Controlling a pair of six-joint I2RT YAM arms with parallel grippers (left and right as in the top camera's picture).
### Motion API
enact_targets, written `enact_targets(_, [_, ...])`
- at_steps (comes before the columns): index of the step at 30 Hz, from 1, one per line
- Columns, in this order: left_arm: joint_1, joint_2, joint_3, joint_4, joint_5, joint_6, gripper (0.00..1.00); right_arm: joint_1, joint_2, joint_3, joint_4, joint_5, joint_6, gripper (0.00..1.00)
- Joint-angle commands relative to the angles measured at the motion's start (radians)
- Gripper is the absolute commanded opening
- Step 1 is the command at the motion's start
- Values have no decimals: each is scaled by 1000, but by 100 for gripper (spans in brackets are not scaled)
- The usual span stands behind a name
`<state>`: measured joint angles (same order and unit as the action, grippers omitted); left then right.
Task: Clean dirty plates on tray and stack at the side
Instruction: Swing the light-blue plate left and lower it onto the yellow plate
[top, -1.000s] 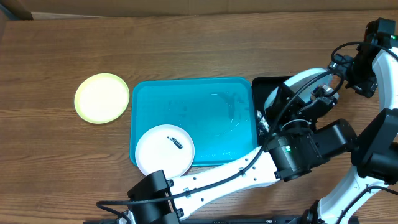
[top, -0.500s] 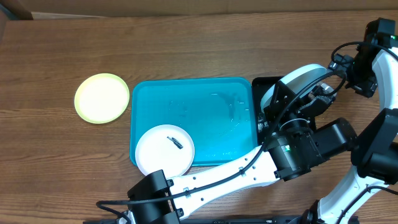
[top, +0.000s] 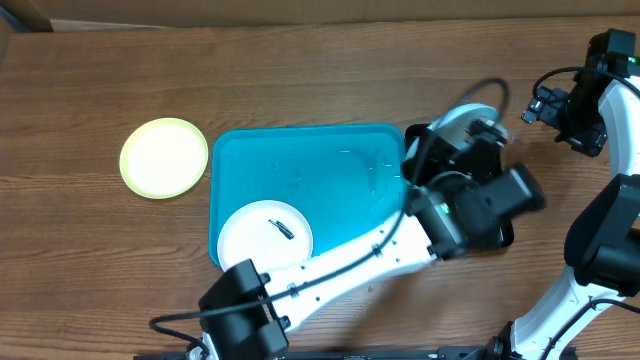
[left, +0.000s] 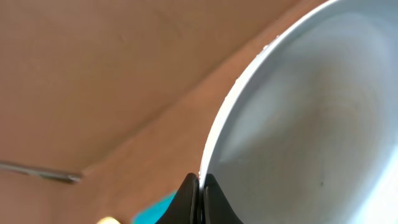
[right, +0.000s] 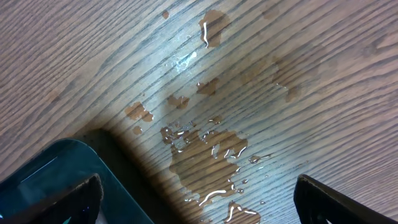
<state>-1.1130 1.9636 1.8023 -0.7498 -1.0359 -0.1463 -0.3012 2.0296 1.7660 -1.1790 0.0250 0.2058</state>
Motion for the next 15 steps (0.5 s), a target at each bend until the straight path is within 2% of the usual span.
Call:
enact_targets(1, [64, -14, 24, -39, 233, -156, 4, -3, -21, 13, 4, -3, 5, 100])
enact_targets(8, [307, -14, 24, -182, 803, -307, 4, -3, -21, 13, 4, -3, 5, 100])
enact_targets(15, [631, -11, 24, -257, 1369, -244, 4, -3, -21, 13, 4, -3, 5, 100])
